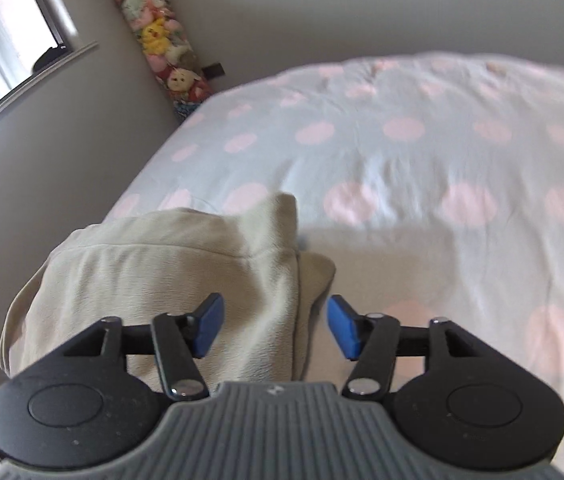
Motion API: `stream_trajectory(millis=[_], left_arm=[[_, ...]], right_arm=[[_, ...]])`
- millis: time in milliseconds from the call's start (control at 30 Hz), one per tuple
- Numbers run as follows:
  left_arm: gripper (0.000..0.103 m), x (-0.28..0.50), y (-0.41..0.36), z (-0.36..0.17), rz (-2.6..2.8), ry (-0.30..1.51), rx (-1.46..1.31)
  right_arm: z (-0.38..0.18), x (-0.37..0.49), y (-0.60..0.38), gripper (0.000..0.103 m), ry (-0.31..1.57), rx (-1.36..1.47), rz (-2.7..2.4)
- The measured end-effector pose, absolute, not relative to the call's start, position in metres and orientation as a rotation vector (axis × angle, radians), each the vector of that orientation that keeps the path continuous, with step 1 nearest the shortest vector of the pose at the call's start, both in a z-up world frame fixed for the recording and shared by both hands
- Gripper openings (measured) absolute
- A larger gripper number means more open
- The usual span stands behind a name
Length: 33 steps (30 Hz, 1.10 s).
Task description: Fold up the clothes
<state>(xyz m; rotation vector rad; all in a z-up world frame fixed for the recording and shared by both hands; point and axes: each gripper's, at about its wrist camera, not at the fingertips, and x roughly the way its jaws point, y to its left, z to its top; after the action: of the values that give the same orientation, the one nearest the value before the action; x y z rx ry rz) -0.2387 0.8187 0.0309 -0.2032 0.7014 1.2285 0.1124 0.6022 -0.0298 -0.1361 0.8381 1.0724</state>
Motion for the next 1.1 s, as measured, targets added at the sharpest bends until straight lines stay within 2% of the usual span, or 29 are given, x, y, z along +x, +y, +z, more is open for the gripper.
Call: stream_trajectory(millis=[100, 167, 233, 433, 533, 800, 1100], left_arm=[[0.058, -0.238, 0.783, 0.061, 1.194, 0.667, -0.171], [0.069, -0.236, 0.755, 0.079, 1.198, 0.631, -0.135], [0.078, -0.234, 0.726, 0.092, 1.226, 0.582, -0.09], [0.079, -0.23, 0.641, 0.106, 1.231, 0.483, -0.071], [0.08, -0.229, 0.603, 0.106, 1.234, 0.46, -0.099], [0.08, -0.247, 0.531, 0.093, 1.29, 0.393, -0.192], [0.08, -0.243, 0.483, 0.057, 1.276, 0.482, -0.265]], right_arm=[[0.009, 0.087, 0.582, 0.073, 0.781, -0.134, 1.109], [0.032, 0.07, 0.568, 0.076, 0.74, -0.133, 1.125], [0.052, 0.053, 0.553, 0.085, 0.692, -0.131, 1.132], [0.089, 0.005, 0.5, 0.092, 0.595, -0.101, 1.18], [0.093, -0.017, 0.473, 0.093, 0.568, -0.102, 1.178], [0.073, -0.058, 0.42, 0.093, 0.609, -0.054, 1.188], [0.043, -0.102, 0.384, 0.093, 0.505, -0.145, 1.147]])
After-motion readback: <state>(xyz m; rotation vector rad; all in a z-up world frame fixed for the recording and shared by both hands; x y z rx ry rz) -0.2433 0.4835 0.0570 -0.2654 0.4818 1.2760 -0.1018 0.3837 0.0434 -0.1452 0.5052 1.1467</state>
